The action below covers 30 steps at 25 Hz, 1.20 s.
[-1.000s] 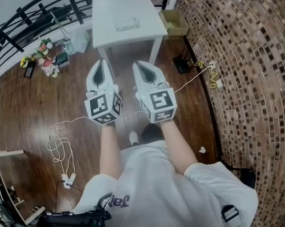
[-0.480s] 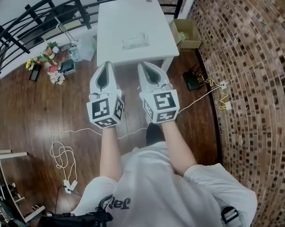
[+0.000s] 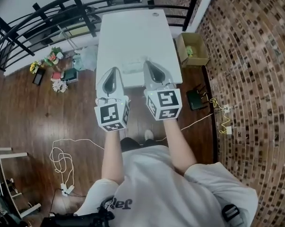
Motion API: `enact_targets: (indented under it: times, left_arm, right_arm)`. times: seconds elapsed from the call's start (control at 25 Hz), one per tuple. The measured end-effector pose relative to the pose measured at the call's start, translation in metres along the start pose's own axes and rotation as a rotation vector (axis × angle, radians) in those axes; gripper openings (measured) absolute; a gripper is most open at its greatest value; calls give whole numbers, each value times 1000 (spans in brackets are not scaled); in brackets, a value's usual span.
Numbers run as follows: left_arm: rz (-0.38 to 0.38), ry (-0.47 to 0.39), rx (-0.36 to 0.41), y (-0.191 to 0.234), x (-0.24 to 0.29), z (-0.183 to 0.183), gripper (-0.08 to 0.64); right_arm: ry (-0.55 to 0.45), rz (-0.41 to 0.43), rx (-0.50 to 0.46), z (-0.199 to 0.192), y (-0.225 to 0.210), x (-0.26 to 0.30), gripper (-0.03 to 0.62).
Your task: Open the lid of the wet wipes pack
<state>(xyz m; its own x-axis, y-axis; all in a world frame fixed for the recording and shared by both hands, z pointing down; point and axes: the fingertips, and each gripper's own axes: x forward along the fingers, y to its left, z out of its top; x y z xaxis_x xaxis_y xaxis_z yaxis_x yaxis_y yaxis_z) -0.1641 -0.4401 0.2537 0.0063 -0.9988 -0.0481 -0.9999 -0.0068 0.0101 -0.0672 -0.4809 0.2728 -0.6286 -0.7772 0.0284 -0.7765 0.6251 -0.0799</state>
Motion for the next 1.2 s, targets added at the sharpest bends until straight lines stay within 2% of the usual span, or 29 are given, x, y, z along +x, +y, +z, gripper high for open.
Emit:
enact_targets:
  times: [0.2,0.36,0.48,0.64,0.76,0.96,1.2]
  left_arm:
    - [14,34,-15,28,41,-16,15]
    - [-7,49,-22,54,85,-35,15]
    - [-35,32,-26,72,119,-34,15]
    - [-105,18,22,95,156,-35,15]
    - [-133,31,6,113,175,-46,15]
    - [-161,169,-67,126,193,-111,15]
    - [-189,296,-58,117,211,-174,15]
  right_arm:
    - [59,25,4,-19,-2,52,-11]
    - [75,24,-30,-27,-3,98,-11]
    - [76,2,-40,-26,-9,132,-11]
    - [70,-41,-47,-18,-9,173,-11]
    - [99,-92,-55,-28,-10,192,-11]
    - [197,-122,-37,-74,-16,205,-11]
    - [257,-165,38,-112,-47,213,-11]
